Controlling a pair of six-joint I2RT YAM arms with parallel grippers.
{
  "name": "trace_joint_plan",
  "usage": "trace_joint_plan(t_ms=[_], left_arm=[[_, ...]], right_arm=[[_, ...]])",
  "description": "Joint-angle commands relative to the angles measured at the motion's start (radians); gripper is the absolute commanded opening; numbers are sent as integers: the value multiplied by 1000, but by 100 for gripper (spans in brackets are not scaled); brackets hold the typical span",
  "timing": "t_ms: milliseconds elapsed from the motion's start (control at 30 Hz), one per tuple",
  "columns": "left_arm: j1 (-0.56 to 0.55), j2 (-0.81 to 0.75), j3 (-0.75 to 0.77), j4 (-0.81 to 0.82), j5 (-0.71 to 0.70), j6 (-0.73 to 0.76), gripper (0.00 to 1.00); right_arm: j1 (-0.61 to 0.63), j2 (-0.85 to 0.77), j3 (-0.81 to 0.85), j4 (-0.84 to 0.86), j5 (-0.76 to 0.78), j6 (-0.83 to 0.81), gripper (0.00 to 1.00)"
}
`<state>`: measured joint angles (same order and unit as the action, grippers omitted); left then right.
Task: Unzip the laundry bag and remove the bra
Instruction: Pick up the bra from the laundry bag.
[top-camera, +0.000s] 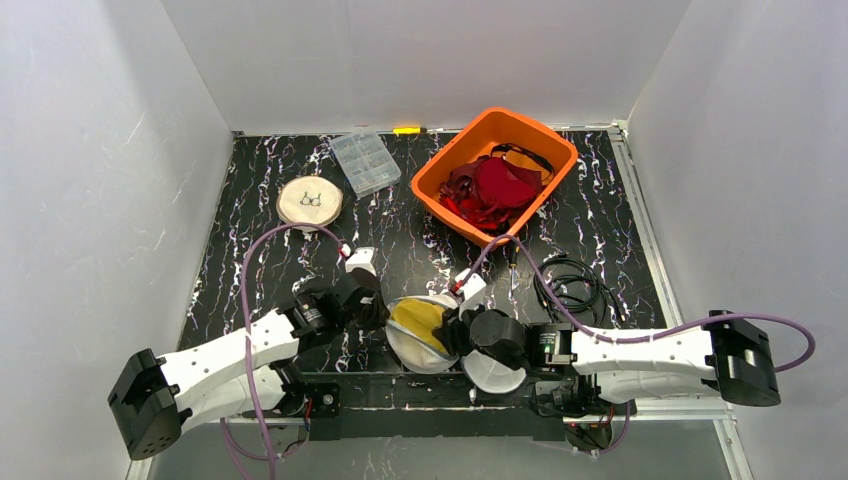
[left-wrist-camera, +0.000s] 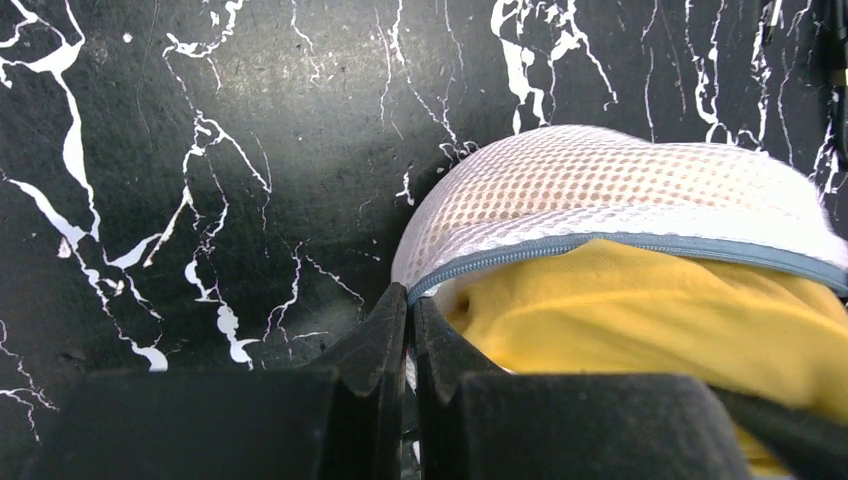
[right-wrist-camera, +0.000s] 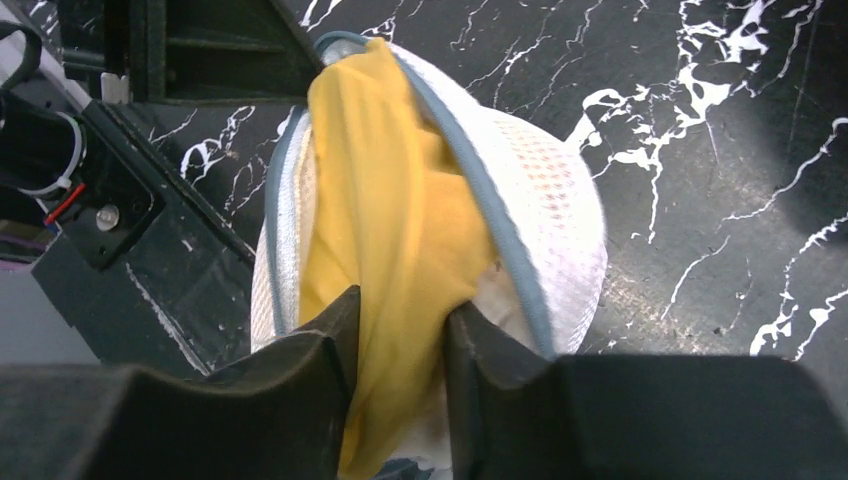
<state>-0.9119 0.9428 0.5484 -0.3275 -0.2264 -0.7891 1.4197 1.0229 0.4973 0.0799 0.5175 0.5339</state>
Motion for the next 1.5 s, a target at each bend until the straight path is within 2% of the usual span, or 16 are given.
trace_joint_plan(t_ms=[0,67,167,400,567,667,733,833,867,900,1000,1267,1467], left_arm=[[4,-1,-10,29,-3,16,0],[5,-1,-13,43,3,24,0],[4,-4,-22,55,13,29,0],[4,-25,-42,69,22,27,0],[4,-29,-51,74,22,25,0],[5,-29,-54,77,24,24,0],[5,-30,-57,79,27,24,0],[4,-35,-61,79,29,25,0],[5,-38,-62,77,29,24,0],[5,-43,-63,73,29,23,0],[4,-61,-64,59,28,20,0],[4,-137,-40,-53,-38,19,0],[6,-161,2,-127,-106,36,0]], right_arm=[[-9,-15,50,19,-51,31,50],[-23,-15,65,4,-69,52,61],[-64,-8,76,7,-133,97,68],[-152,27,80,39,-258,173,70],[-197,84,82,91,-330,228,67],[-206,134,93,114,-354,249,62],[-209,163,103,123,-359,261,54],[-212,197,116,131,-363,269,37],[-213,205,119,129,-363,267,28],[-213,209,123,129,-363,262,24],[-213,202,132,116,-355,224,2],[-212,96,196,-22,-369,-63,1],[-213,133,280,-186,-628,-289,1]])
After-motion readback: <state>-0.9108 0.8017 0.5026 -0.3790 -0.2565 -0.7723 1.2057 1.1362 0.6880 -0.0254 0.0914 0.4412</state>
